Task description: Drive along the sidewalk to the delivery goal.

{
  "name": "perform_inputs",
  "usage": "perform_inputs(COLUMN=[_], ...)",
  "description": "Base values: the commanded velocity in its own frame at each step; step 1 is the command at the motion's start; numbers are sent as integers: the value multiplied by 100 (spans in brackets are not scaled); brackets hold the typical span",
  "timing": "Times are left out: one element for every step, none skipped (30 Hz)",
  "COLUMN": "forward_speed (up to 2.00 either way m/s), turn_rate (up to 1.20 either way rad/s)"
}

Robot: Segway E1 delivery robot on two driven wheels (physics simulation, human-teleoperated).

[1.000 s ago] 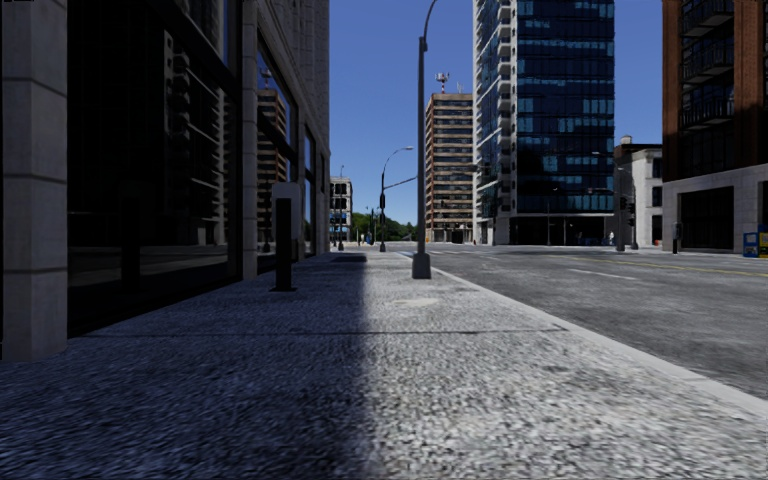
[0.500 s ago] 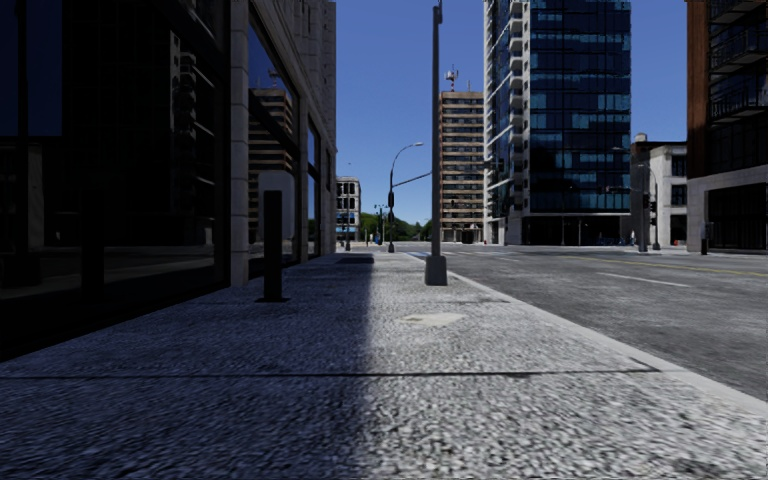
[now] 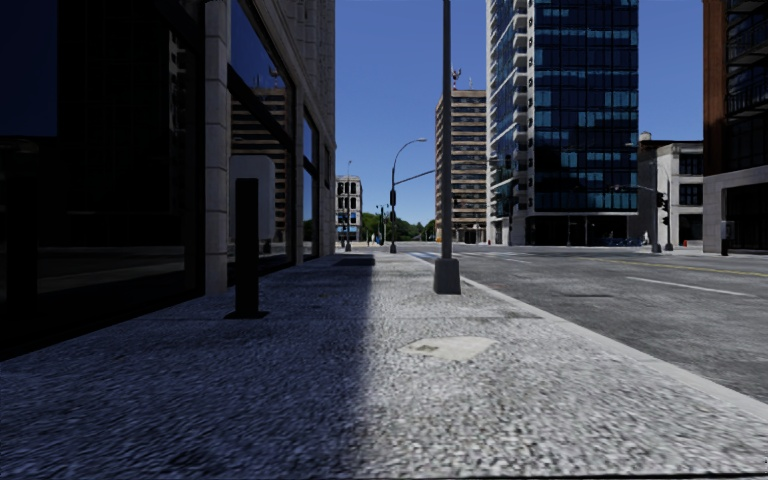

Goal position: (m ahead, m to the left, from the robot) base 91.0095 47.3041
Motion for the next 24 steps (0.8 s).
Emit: perform_inputs(forward_speed=[200, 200, 200, 200, 200, 200, 200, 200, 200, 200, 200, 200, 200, 200, 200, 200, 200, 200, 200, 200, 200, 200, 200, 200], turn_rate=[60, 60, 69, 68, 19, 5, 0, 0, 0, 0, 0, 0, 0, 0, 0, 0, 0, 0, 0, 0, 0, 0, 0, 0])
